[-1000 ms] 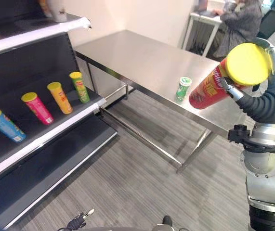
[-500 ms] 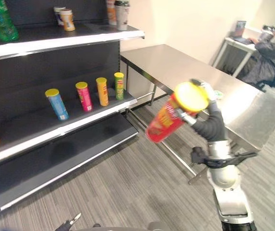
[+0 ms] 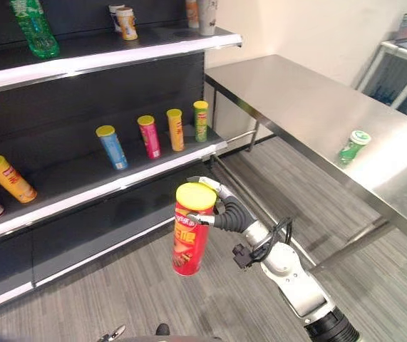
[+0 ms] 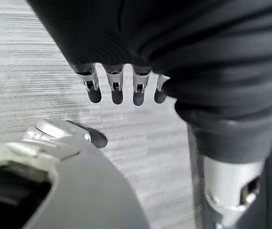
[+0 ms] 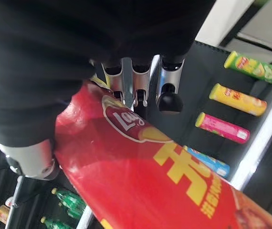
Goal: Put the goods on the table back onto the shelves and tidy them up.
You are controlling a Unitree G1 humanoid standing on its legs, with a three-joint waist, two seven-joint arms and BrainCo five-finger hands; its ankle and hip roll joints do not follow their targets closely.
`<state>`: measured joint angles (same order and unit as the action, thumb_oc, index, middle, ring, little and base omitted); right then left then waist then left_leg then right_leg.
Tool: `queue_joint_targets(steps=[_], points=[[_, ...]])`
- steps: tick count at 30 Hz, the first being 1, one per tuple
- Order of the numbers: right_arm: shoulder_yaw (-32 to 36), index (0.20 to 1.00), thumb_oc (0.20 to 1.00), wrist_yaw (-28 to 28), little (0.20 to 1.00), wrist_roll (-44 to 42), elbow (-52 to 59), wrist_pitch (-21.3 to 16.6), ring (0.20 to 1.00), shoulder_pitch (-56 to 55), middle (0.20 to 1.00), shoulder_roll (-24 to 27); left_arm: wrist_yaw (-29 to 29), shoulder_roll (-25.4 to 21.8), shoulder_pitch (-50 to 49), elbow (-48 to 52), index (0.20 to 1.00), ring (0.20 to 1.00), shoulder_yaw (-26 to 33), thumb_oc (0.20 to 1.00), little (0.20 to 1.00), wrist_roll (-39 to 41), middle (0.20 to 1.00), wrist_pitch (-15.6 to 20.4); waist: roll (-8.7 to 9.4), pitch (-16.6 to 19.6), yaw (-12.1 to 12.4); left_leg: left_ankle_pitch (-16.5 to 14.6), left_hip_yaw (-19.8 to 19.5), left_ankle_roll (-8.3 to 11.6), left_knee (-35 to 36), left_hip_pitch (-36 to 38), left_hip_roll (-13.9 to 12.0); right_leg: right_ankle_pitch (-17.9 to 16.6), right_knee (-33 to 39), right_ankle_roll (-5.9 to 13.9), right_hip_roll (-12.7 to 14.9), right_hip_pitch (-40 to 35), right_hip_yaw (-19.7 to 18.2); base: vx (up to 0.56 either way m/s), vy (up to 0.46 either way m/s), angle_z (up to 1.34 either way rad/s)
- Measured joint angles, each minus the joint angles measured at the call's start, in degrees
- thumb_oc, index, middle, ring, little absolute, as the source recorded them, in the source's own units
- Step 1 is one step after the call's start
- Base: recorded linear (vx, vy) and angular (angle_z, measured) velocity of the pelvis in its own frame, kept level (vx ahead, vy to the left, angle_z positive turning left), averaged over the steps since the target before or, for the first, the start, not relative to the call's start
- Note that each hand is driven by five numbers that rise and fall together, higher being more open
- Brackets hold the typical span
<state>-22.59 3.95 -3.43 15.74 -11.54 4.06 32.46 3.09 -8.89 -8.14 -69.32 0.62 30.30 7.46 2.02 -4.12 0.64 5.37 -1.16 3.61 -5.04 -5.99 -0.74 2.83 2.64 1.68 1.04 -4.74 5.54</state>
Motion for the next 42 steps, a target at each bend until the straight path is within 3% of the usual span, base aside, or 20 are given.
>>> queue_joint_targets(steps=[2, 4, 11, 13, 14, 16, 18, 19, 22, 24, 27, 29, 30, 32, 33, 35, 36, 37, 39, 42], points=[[0.2, 0.200, 0.200, -0.1, 0.200, 0.1, -0.7, 0.0, 0.200, 0.6, 0.200, 0.0, -0.3, 0.0, 0.7, -0.2, 1.000, 1.000, 0.7, 1.000, 1.000, 0.6, 1.000, 0.2, 0.60, -0.8, 0.8, 0.2, 1.2, 1.35, -0.5, -0.8, 0.3, -0.6, 1.5, -2.01, 1.3, -1.2, 1.0, 0.10, 0.105, 0.38], [0.1, 0.200, 0.200, -0.7, 0.200, 0.1, -0.6, 0.1, 0.200, 0.5, 0.200, -0.7, -0.5, 0.1, 1.3, -1.1, 1.000, 1.000, 1.7, 1.000, 1.000, 1.0, 1.000, -0.1, 0.97, -1.0, 1.2, -3.0, 6.5, -0.72, -2.4, -0.5, -1.3, -1.6, 2.7, -2.71, 2.7, -1.9, 2.4, 0.16, 0.198, 0.18], [1.0, 0.200, 0.200, -2.3, 0.200, 1.2, -2.4, 1.1, 0.200, 0.5, 0.200, -0.5, -1.6, -1.2, 5.0, -1.5, 1.000, 1.000, -0.9, 1.000, 1.000, 0.0, 1.000, 0.0, 0.42, -2.9, 0.1, -1.4, 4.2, 1.77, 4.9, -3.0, -9.9, 0.0, 2.4, 1.04, 5.3, -3.6, 4.7, 0.18, 0.258, 0.24], [1.5, 0.200, 0.200, -2.6, 0.200, 1.2, -3.2, 1.1, 0.200, -0.4, 0.200, -0.3, -1.7, 0.2, 4.3, -1.3, 1.000, 1.000, -1.2, 1.000, 1.000, 0.0, 1.000, 0.0, -2.79, -3.0, -0.4, 1.4, 4.6, 1.98, 6.8, -2.4, -11.7, 1.6, 1.4, 4.71, 5.7, -5.1, 4.0, 0.19, 0.374, -0.24], [1.1, 0.200, 0.200, -2.6, 0.200, 1.2, -4.3, 1.2, 0.200, -0.7, 0.200, -1.3, -1.9, 0.2, 4.2, -1.2, 1.000, 1.000, -1.4, 1.000, 1.000, 0.0, 1.000, 0.0, -2.51, -2.9, -0.1, 2.9, 5.3, 2.66, 6.1, -1.7, -10.9, 2.2, 0.8, 4.63, 6.7, -5.0, 2.3, 0.13, 0.285, -0.34], [0.2, 0.200, 0.200, -2.2, 0.200, 1.2, -5.1, 1.5, 0.200, -1.4, 0.200, -3.1, -2.4, -2.3, 6.0, -1.0, 1.000, 1.000, -2.2, 1.000, 1.000, 0.0, 1.000, 0.3, 1.99, -3.5, -0.6, 1.5, 6.4, 0.67, 4.2, -2.2, -6.3, 2.7, -1.5, 4.11, 11.3, -3.7, -1.9, 0.21, 0.596, -0.04], [0.6, 0.200, 0.200, -2.4, 0.200, 1.2, -5.4, 2.1, 0.200, -1.6, 0.200, -4.0, -2.7, -2.3, 8.6, -1.4, 1.000, 1.000, -3.4, 1.000, 1.000, -0.8, 1.000, 0.4, 3.00, -3.8, -0.6, -1.5, 5.6, -0.78, -0.5, -5.0, -4.8, 0.8, -3.0, 5.02, 13.3, -2.8, -4.0, 0.19, 0.676, 0.26], [0.6, 0.200, 0.200, -2.4, 0.200, 1.1, -5.3, 2.3, 0.200, -1.6, 0.200, -4.9, -2.6, -1.6, 9.8, -1.5, 1.000, 1.000, -4.8, 1.000, 1.000, -2.4, 1.000, 0.7, 2.80, -3.9, -0.3, -4.6, 4.8, -0.99, -5.5, -7.0, -3.7, -0.7, -2.9, 5.05, 14.4, -2.9, -7.7, 0.09, 0.402, 0.14], [0.9, 0.200, 0.200, -2.1, 0.200, 1.1, -5.1, 2.3, 0.200, -1.6, 0.200, -6.1, -2.1, -0.5, 11.0, -0.7, 1.000, 1.000, -7.5, 1.000, 1.000, -5.3, 1.000, 1.3, 1.33, -4.5, -0.2, -9.3, 5.1, -2.00, -11.1, -7.9, -2.7, -3.4, -3.9, 4.94, 15.6, -3.6, -9.8, 0.09, 0.645, -0.05], [3.7, 0.200, 0.200, -1.7, 0.200, 1.3, -8.2, 2.3, 0.200, -3.0, 0.200, -9.6, -1.9, 0.0, 10.8, -1.2, 1.000, 1.000, -4.7, 1.000, 1.000, -7.3, 1.000, 1.7, 2.11, -4.4, -0.8, -9.9, 5.3, -3.90, -11.4, -6.7, -0.8, -3.8, -6.8, 1.52, 17.9, -4.6, -3.3, 0.07, 0.507, 0.16], [4.4, 0.200, 0.200, -2.5, 0.200, 2.7, -9.2, 3.7, 0.200, -3.3, 0.200, -9.6, -1.7, -1.1, 10.5, -1.1, 1.000, 1.000, -5.6, 1.000, 1.000, -9.0, 1.000, 1.4, 1.81, -3.9, 0.6, -10.9, 6.3, -5.08, -10.0, -6.1, 1.4, -4.6, -10.6, 2.77, 19.9, -1.7, -5.5, 0.00, 0.501, -0.06], [3.9, 0.200, 0.200, -3.1, 0.200, 3.5, -8.6, 4.2, 0.200, -3.2, 0.200, -9.8, -1.4, -1.5, 9.8, -0.7, 1.000, 1.000, -5.8, 1.000, 1.000, -9.1, 1.000, 0.9, 0.78, -3.8, 0.6, -9.5, 7.0, -6.73, -7.9, -5.4, 2.6, -6.1, -15.0, 2.23, 21.7, 1.5, -2.4, 0.02, 0.468, -0.15], [2.3, 0.200, 0.200, -3.8, 0.200, 4.8, -8.4, 4.9, 0.200, -2.7, 0.200, -9.3, -1.5, -1.2, 7.0, 0.7, 1.000, 1.000, -5.1, 1.000, 1.000, -8.9, 1.000, 0.6, -0.15, -3.7, 1.3, -8.5, 7.8, -7.56, -4.5, -1.4, 3.2, -8.9, -17.4, 1.35, 24.1, 0.9, 4.8, 0.08, 0.395, -0.14], [2.4, 0.200, 0.200, -3.8, 0.200, 5.0, -7.7, 4.7, 0.200, -2.3, 0.200, -9.3, -1.6, -1.6, 6.0, 0.5, 1.000, 1.000, -5.7, 1.000, 1.000, -8.9, 1.000, 0.3, -0.23, -3.5, 1.4, -9.0, 6.1, -10.08, -2.8, -0.1, 4.3, -5.5, -19.7, 2.59, 22.5, 3.4, 2.8, 0.11, 0.453, -0.01], [2.5, 0.200, 0.200, -3.9, 0.200, 5.1, -7.2, 4.7, 0.200, -2.4, 0.200, -9.0, -1.5, -1.2, 6.1, -1.0, 1.000, 1.000, -5.6, 1.000, 1.000, -9.0, 1.000, 0.2, -1.34, -4.0, 0.8, -7.5, 4.7, -10.27, 0.1, 1.5, 3.5, -0.2, -21.9, 2.57, 16.9, 5.1, -2.4, 0.07, 0.212, 0.34], [2.0, 0.200, 0.200, -3.9, 0.200, 5.0, -5.9, 4.7, 0.200, -3.4, 0.200, -8.0, -0.8, -0.6, 5.0, -5.1, 1.000, 1.000, -5.6, 1.000, 1.000, -9.0, 1.000, -0.2, -3.91, -4.6, -0.7, -2.7, 3.7, -7.43, 7.3, 6.7, -0.1, 5.9, -20.1, 3.20, -0.8, 8.8, -9.9, 0.05, 0.113, 0.32], [2.0, 0.200, 0.200, -4.1, 0.200, 5.0, -5.3, 4.1, 0.200, -3.6, 0.200, -7.9, -0.6, -1.2, 3.4, -5.0, 1.000, 1.000, -5.4, 1.000, 1.000, -9.0, 1.000, -0.3, -2.11, -4.1, -1.3, -2.9, 3.5, -7.60, 7.7, 7.9, 1.8, 4.7, -17.6, 2.26, -2.7, 10.9, -9.1, 0.08, 0.102, 0.39], [1.8, 0.200, 0.200, -4.6, 0.200, 5.0, -6.0, 3.3, 0.200, -4.0, 0.200, -7.4, -0.5, -2.5, 0.9, -3.4, 1.000, 1.000, -5.8, 1.000, 1.000, -9.1, 1.000, -0.2, 1.52, -2.3, -2.3, -3.5, 3.0, -8.57, 9.2, 8.5, 5.9, -0.7, -16.0, -1.70, -1.5, 14.3, -7.7, 0.10, 0.046, 0.45], [2.3, 0.200, 0.200, -4.6, 0.200, 4.9, -7.8, 3.2, 0.200, -5.6, 0.200, -6.6, -0.5, -2.0, 0.8, -2.5, 1.000, 1.000, -7.3, 1.000, 1.000, -9.1, 1.000, -0.2, 0.09, -1.6, -1.9, -3.7, 1.6, -7.72, 9.9, 9.1, 5.2, -2.1, -11.9, -0.41, -2.4, 11.9, -8.5, 0.06, -0.009, 0.23], [2.5, 0.200, 0.200, -4.4, 0.200, 4.7, -8.7, 3.4, 0.200, -6.8, 0.200, -6.4, -0.6, -1.6, 0.4, -2.4, 1.000, 1.000, -7.2, 1.000, 1.000, -9.1, 1.000, -0.2, -0.75, -1.5, -1.8, -3.5, 1.3, -6.93, 10.0, 9.1, 4.5, -4.4, -6.5, -1.11, -2.8, 9.9, -8.0, 0.09, -0.032, 0.04]])
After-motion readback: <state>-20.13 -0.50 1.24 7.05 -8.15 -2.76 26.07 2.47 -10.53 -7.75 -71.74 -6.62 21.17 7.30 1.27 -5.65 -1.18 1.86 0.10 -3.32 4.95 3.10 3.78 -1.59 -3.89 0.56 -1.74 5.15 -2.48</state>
